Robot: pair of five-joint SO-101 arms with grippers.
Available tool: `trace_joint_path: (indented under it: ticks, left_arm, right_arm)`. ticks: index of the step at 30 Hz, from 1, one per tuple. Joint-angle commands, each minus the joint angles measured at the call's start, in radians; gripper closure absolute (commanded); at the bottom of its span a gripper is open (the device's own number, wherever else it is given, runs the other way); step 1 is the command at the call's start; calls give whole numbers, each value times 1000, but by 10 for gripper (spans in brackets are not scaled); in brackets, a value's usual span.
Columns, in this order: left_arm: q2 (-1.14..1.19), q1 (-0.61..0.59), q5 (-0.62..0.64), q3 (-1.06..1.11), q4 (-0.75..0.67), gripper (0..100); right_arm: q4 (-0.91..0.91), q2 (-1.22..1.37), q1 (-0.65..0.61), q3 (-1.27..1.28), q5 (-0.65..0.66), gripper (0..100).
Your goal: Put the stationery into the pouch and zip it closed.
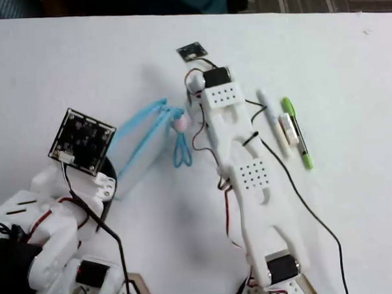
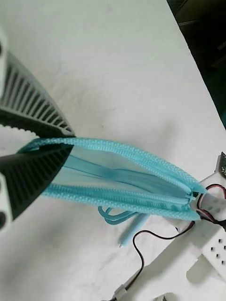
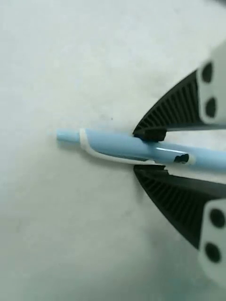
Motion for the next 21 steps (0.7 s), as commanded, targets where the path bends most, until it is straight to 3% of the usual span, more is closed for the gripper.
trace_joint_path:
  ticks: [1, 7, 21]
  left_arm:
    - [21, -13, 8, 5, 3, 976]
    - [21, -13, 8, 3, 3, 976]
    - [21, -13, 8, 2, 2, 976]
  right_arm:
    - [74, 21, 2, -169, 8, 980]
    - [74, -140, 25, -173, 0, 982]
    - [76, -839, 81, -170, -112, 982]
